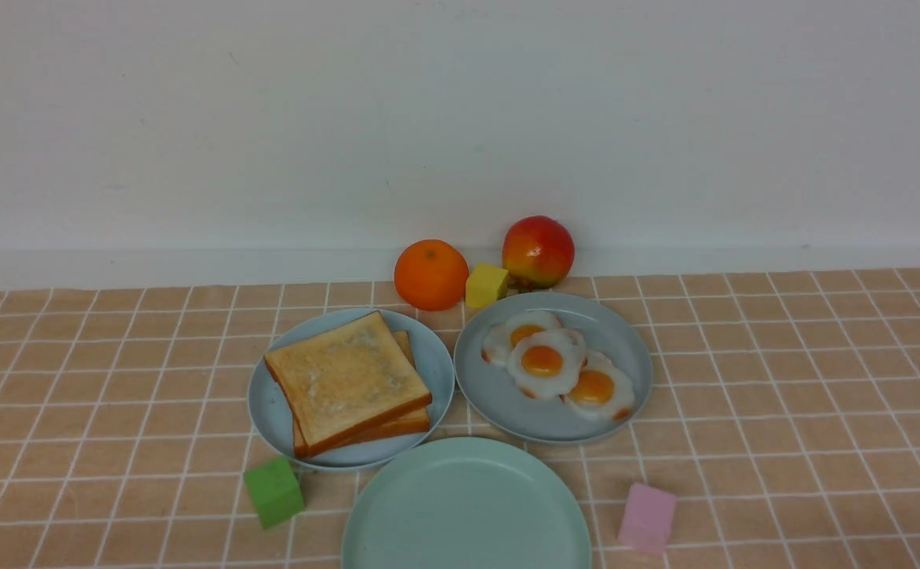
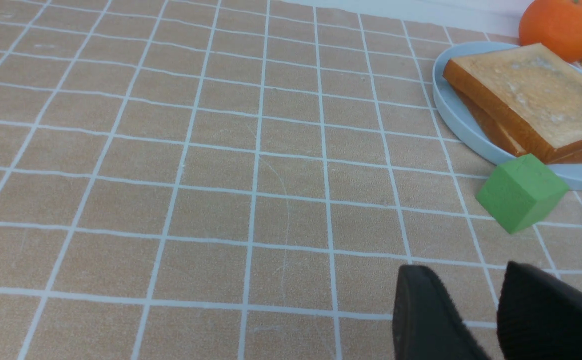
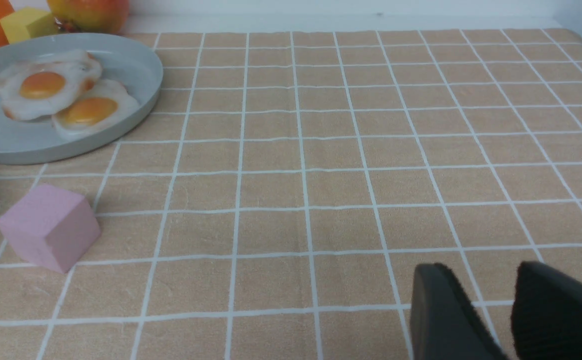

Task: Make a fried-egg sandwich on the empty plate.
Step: Use the left arm to grab a slice of bread

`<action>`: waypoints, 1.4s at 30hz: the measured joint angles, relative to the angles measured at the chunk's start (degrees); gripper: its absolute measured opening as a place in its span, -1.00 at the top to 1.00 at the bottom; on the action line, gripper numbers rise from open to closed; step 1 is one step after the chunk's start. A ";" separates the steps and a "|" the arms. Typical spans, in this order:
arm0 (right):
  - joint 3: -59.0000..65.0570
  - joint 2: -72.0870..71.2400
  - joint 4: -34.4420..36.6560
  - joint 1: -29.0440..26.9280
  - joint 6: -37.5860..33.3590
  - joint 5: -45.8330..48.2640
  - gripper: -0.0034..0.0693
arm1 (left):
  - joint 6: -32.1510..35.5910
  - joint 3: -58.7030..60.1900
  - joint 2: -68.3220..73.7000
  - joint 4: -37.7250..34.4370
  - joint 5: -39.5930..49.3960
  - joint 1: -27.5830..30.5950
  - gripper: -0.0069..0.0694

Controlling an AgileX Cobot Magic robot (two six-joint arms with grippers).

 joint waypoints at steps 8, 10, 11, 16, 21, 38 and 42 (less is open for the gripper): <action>0.00 0.00 0.00 0.00 0.00 0.00 0.25 | 0.00 0.00 0.00 0.00 0.00 0.00 0.19; 0.00 0.00 0.00 0.00 0.00 0.00 0.25 | 0.00 0.00 0.00 0.04 0.00 0.00 0.19; 0.00 0.00 0.00 0.00 0.00 0.00 0.25 | 0.00 0.00 0.00 0.33 0.00 0.00 0.19; 0.14 0.00 0.75 0.00 0.00 -1.07 0.25 | 0.00 0.02 0.00 1.51 -1.49 0.00 0.19; 0.70 0.00 3.22 0.00 0.00 -10.16 0.25 | 0.00 0.06 0.00 1.53 -10.01 0.00 0.19; 0.70 0.00 5.43 0.00 1.86 -31.20 0.25 | -4.16 0.08 0.00 -2.95 -27.77 0.00 0.19; 0.70 0.00 9.30 0.00 10.48 -41.11 0.25 | -14.72 0.08 0.00 -10.64 -37.98 0.00 0.19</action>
